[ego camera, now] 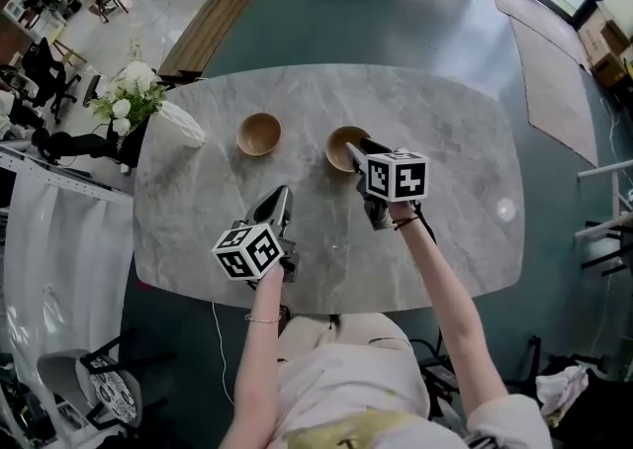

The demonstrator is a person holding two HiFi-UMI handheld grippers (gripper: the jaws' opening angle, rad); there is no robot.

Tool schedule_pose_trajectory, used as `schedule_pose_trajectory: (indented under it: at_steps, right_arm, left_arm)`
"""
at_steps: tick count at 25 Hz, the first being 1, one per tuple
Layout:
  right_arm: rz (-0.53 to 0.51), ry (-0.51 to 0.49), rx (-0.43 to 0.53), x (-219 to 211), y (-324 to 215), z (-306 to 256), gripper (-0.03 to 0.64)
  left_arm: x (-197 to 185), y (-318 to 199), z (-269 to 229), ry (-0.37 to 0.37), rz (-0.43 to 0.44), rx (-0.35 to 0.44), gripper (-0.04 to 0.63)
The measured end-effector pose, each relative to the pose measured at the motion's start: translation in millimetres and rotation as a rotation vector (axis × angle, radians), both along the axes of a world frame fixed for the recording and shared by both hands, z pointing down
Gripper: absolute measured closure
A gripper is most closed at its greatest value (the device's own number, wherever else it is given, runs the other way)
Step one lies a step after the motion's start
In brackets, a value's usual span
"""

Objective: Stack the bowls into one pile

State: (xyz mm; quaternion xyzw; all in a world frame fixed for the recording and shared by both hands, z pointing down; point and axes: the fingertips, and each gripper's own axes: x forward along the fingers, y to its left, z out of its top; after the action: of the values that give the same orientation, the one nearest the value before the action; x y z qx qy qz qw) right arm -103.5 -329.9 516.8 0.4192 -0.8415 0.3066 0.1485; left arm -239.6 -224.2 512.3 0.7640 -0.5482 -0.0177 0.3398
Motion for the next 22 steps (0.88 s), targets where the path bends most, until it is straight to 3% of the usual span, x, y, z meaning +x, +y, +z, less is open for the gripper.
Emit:
schedule_pose_trajectory:
  at_steps: [8,22]
  right_arm:
    - [-0.044,-0.054,-0.03,-51.1,1.9,0.0,0.485]
    - [-0.025,-0.055,-0.103,-135.7,-21.1,22.2,0.485]
  left_arm:
    - [-36.8,3.7,2.4,-0.003,-0.057,-0.004,0.595]
    - [-101.1,-16.1,24.9,-0.012,-0.039,-0.064,0.595]
